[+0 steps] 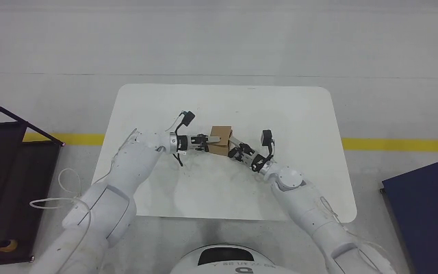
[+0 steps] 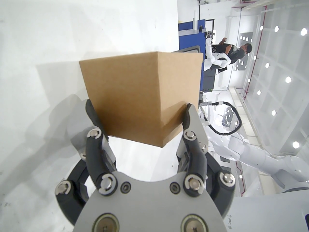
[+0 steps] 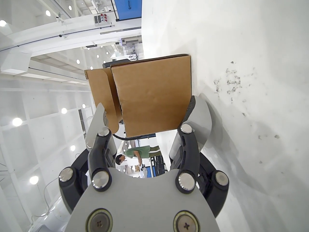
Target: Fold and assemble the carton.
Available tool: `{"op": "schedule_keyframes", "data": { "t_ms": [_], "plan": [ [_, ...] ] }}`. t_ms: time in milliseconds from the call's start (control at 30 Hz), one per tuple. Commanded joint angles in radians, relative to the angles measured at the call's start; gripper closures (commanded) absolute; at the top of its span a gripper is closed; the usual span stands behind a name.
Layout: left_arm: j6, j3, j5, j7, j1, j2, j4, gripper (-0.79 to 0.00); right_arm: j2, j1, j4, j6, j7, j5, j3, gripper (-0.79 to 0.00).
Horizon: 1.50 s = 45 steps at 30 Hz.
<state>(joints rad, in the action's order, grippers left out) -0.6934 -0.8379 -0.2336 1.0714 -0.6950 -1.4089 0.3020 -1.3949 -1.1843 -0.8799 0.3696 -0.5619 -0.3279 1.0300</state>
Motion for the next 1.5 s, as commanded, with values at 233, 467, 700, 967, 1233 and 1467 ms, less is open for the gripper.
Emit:
{"op": "schedule_keyframes", "data": {
  "t_ms": [233,467,700,967,1233,1467],
  "plan": [
    [0.039,0.005,0.023,-0.003,0.007,-0.005,-0.004,-0.646,-0.001,-0.002,0.012,0.005,-0.006,-0.003,0.004,-0.560],
    [0.085,0.010,0.043,-0.006,0.014,-0.011,-0.007,-0.683,-0.001,-0.003,0.015,0.010,-0.007,-0.003,0.007,-0.560],
    [0.100,0.011,0.055,-0.009,0.019,-0.015,-0.011,-0.677,0.000,-0.006,0.016,0.014,-0.005,0.000,0.015,-0.566],
    [0.098,0.011,0.069,-0.018,0.020,-0.018,-0.011,-0.619,0.005,-0.018,0.002,0.029,-0.007,-0.004,0.032,-0.606],
    [0.090,0.006,0.073,-0.017,0.019,-0.019,-0.013,-0.619,0.009,-0.030,-0.037,0.027,-0.002,0.017,0.039,-0.625],
    [0.084,0.002,0.078,-0.019,0.019,-0.019,-0.011,-0.628,0.009,-0.033,-0.067,-0.005,0.010,0.051,0.027,-0.606]
  ]
}}
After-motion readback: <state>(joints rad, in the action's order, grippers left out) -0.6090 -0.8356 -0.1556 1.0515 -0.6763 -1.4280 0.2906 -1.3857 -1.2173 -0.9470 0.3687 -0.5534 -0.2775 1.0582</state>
